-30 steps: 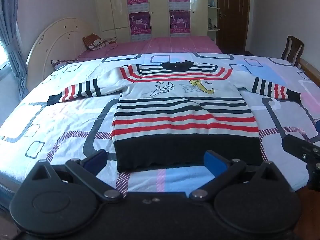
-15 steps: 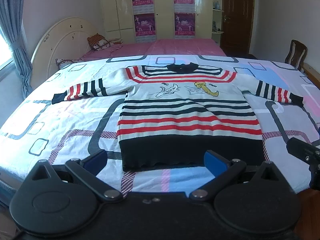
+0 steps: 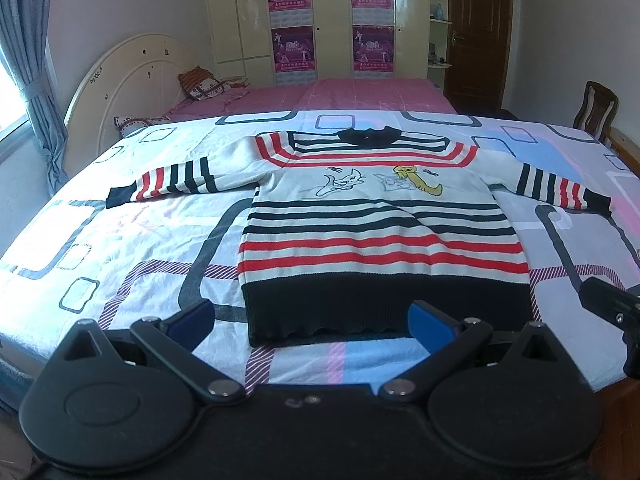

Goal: Fold small clothes

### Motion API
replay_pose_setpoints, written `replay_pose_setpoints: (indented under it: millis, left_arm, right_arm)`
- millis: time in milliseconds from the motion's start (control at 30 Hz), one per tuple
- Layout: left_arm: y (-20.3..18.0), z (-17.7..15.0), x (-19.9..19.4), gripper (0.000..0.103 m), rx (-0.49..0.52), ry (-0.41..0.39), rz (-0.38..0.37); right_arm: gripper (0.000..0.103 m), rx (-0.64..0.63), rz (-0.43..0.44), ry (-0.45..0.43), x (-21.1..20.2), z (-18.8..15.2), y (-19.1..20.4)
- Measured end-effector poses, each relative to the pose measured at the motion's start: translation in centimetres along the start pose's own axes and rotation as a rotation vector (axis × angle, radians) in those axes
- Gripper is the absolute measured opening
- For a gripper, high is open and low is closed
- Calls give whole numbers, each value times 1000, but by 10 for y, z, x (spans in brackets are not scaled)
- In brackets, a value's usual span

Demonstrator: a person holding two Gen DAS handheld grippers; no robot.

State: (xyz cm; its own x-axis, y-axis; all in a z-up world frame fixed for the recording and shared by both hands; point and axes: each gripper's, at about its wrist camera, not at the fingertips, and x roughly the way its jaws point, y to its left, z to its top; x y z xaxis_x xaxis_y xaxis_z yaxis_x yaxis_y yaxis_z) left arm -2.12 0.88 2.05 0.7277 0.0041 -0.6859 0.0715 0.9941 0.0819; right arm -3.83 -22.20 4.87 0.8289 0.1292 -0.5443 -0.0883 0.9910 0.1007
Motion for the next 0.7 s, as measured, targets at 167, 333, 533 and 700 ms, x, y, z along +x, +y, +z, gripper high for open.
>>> replay_pose_setpoints:
  millis: [167, 333, 533, 700]
  left_arm:
    - [0, 0, 0, 103, 1, -1, 2]
    - [0, 2, 3, 103, 4, 4, 0]
    - [0, 2, 4, 103, 5, 4, -1]
    - [0, 2, 4, 103, 5, 6, 1]
  right_arm:
    - [103, 3, -3, 4, 3, 0, -2]
    - [103, 8, -11, 5, 4, -2, -1]
    - [103, 12, -17, 6, 5, -3, -1]
    - [103, 13, -15, 6, 6, -3, -1]
